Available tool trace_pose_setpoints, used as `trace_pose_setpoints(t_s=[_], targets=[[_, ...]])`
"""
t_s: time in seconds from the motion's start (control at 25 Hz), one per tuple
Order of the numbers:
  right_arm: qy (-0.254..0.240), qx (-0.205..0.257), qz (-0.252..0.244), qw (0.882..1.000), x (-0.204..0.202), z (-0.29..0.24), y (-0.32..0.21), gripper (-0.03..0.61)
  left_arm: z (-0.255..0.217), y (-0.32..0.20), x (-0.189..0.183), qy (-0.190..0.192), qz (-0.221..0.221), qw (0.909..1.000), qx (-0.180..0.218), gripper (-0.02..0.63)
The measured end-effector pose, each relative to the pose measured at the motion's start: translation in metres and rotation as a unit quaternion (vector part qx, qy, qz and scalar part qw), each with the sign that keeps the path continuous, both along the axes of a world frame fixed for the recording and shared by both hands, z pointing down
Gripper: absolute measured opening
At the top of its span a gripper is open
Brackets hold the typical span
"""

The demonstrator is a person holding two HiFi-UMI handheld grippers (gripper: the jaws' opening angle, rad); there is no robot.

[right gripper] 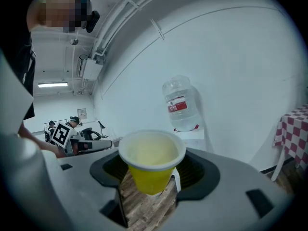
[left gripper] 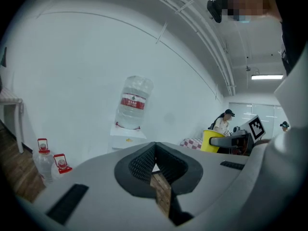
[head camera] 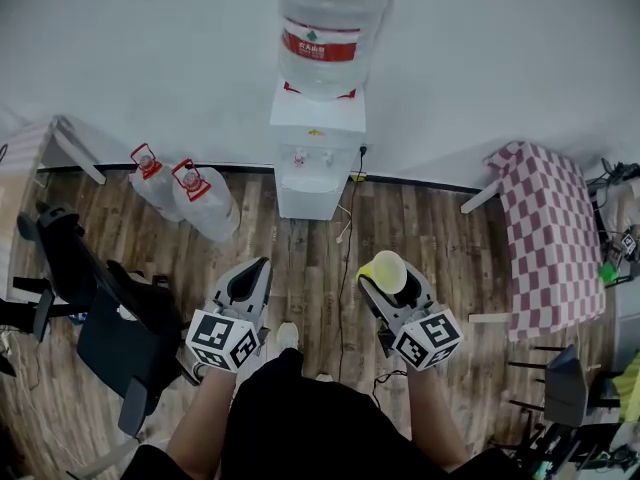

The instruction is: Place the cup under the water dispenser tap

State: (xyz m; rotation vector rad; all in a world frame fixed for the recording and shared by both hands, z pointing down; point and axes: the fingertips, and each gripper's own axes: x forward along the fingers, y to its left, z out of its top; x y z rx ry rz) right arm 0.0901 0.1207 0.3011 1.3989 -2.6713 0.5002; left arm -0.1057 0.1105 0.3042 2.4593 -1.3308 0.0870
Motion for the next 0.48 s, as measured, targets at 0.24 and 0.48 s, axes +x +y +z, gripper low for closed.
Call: trace_pose_setpoints(t_s=[0.24, 0.48], targets=[[0.010, -0.005, 0.007, 1.000, -0.021, 0.002, -0.031, 0.301, 0.012, -0.033, -0.016, 0.011, 0.015, 0.9998, -0.011, 0.009], [0.016, -0.012, 0.006, 1.000, -0.039, 0.007, -0.050, 0.301, 0.018, -0.054, -0.028, 0.018, 0.017, 0.9995, -0.018, 0.009]])
